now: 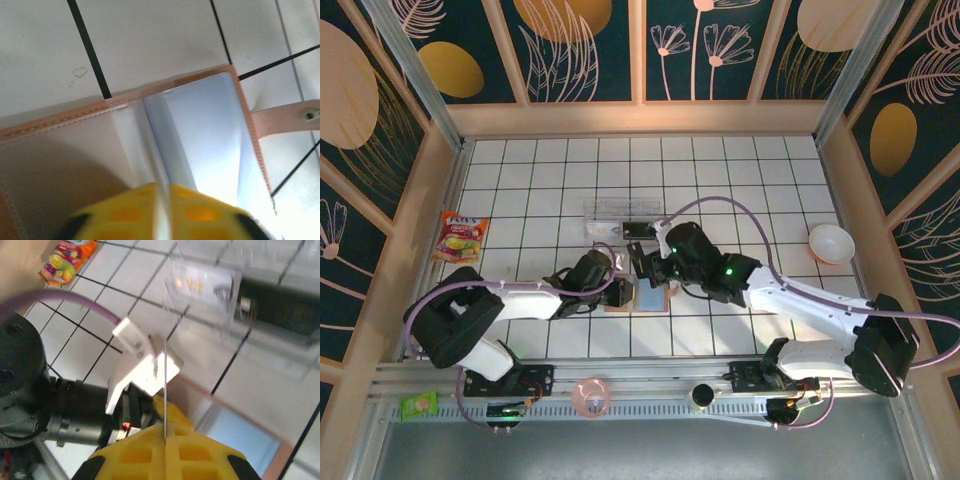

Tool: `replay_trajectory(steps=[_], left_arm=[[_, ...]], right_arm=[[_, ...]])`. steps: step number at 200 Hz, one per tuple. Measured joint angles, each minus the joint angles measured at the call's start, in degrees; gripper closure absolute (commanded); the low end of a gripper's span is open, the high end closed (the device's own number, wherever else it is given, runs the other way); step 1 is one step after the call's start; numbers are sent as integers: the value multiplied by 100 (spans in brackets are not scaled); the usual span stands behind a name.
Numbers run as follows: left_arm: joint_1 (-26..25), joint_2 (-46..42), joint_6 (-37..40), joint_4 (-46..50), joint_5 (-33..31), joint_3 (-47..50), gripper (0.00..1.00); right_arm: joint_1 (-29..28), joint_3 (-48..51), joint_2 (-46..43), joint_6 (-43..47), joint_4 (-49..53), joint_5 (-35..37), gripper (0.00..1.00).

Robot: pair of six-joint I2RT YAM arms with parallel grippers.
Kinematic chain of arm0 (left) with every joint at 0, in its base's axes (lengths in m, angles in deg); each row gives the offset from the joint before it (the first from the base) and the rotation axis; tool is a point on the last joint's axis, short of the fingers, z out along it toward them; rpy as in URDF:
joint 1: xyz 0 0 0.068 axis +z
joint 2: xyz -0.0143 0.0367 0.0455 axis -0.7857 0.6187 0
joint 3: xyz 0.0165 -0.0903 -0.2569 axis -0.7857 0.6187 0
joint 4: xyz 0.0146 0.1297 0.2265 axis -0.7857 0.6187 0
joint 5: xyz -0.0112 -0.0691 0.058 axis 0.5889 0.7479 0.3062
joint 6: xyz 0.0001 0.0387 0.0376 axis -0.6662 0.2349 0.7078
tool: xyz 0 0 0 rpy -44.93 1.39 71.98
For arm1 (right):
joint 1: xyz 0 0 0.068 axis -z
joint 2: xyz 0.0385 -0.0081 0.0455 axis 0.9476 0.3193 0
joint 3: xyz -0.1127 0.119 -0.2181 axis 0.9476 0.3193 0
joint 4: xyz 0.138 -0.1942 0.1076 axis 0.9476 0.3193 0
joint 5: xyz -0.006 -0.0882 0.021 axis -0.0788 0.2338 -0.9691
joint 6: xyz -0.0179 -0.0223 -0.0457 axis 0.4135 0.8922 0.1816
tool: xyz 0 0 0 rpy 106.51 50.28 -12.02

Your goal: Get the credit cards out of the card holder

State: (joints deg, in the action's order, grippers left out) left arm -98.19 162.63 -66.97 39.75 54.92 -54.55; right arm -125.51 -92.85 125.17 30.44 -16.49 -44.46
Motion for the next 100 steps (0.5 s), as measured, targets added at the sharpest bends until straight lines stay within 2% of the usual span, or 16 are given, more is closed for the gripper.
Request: replay_trajectory(steps=[43, 48, 50, 74, 100], left_arm=[[70, -1279, -81, 378, -302, 13, 20], [92, -1416, -74, 407, -334, 31, 4], [109, -1482, -109, 417, -365, 44, 2], [236, -2017, -210, 579, -555, 297, 1], [297, -2140, -271, 964, -715, 422, 1]], right_arm=[[446, -1014, 295, 1762, 203, -7, 100], [520, -1174, 404, 2026, 286, -63, 100], [540, -1217, 435, 2076, 313, -83, 100], [713, -1976, 1016, 3213, 920, -284, 100], [741, -2743, 1569, 4282, 1751, -564, 100]])
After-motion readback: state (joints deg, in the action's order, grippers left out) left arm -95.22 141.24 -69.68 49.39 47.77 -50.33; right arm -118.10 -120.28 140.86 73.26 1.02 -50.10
